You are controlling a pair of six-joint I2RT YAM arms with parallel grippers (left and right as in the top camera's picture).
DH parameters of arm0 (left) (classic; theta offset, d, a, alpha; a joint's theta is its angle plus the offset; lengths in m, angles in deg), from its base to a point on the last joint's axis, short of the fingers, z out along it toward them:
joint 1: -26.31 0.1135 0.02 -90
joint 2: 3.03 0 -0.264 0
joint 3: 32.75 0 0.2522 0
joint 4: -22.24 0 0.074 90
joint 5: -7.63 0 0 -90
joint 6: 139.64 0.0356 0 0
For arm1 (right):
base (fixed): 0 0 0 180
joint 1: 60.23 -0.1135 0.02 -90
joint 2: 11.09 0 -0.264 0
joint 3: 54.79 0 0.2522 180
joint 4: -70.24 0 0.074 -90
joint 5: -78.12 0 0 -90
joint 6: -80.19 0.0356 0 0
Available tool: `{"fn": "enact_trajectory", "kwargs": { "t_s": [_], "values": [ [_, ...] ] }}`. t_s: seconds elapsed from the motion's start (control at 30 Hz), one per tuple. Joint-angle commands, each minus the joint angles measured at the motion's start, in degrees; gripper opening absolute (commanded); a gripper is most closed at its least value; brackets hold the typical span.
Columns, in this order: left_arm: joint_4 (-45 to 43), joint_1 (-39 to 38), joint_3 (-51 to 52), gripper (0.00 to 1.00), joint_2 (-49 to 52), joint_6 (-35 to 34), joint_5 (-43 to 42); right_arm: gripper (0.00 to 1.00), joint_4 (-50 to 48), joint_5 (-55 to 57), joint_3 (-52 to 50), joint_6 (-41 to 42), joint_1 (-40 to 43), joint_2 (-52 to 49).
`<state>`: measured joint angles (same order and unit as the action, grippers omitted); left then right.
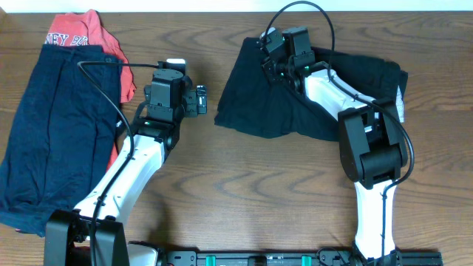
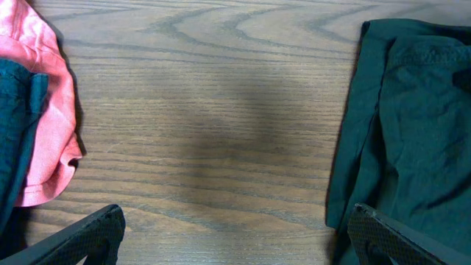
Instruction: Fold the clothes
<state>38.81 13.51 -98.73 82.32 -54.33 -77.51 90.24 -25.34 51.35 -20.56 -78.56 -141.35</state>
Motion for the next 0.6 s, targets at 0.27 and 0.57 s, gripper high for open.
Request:
{"fn": "enact_trajectory", "kwargs": {
  "t_s": [0.27, 0.57],
  "values": [
    [0.17, 0.26, -0.79, 0.98, -0.37, -0.7, 0.07, 0.04, 5.6, -0.9, 12.07, 1.07, -0.48, 1.46],
    [0.63, 0.24, -0.79, 0.98, -0.37, -0.72, 0.04, 0.99, -0.26, 2.78, 12.68, 1.11, -0.17, -2.32]
  ]
}}
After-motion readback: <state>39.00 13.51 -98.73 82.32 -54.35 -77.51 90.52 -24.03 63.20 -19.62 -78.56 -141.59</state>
